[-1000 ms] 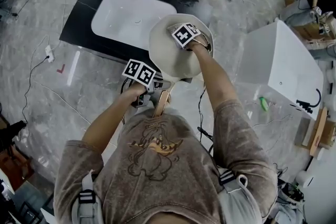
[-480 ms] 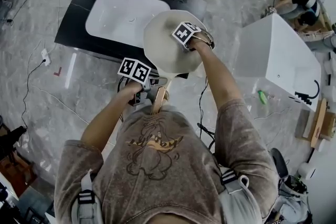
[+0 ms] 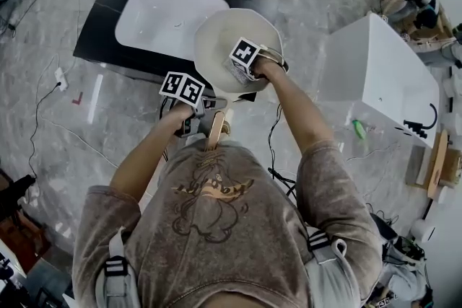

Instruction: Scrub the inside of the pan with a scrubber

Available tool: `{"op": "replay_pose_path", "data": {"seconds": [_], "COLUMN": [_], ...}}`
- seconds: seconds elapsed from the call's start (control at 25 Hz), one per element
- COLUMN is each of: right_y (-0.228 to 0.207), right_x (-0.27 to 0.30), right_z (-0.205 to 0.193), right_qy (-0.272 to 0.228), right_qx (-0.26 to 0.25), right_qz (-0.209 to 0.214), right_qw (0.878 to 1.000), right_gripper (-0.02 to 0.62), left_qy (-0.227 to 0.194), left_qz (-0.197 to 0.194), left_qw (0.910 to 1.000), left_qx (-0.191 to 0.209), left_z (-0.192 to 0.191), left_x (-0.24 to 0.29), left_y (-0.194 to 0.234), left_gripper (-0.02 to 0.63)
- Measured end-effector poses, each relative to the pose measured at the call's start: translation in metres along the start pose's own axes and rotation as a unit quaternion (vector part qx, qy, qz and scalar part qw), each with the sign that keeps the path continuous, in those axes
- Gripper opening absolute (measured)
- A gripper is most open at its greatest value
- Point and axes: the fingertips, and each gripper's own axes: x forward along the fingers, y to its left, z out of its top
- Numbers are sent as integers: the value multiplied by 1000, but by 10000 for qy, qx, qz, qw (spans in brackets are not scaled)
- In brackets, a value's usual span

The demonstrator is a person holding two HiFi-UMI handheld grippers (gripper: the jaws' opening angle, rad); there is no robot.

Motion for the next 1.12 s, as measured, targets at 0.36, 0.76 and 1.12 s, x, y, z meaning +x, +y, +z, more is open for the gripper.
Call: {"op": "replay_pose_path", "data": {"seconds": [0.36,0.76,1.12], "right_y": [34,26,26], "right_x": [5,-7,-54], "right_z": [12,14,22], "right_qy": [-311,-876,-1888], "right_qx": [148,609,944], "right_qz": [481,618,624], "right_qw": [9982,9924,9755], "right_gripper": [78,78,78], "left_qy": [74,447,133], "left_qz": [49,61,263], "left_qw": [10000,9981,9969], "left_qx": [20,410,723], "left_z": [-1,-9,0], "left_x": [0,-7,-53], "left_y": [0,-6,-17], "left_gripper": [190,193,99]}}
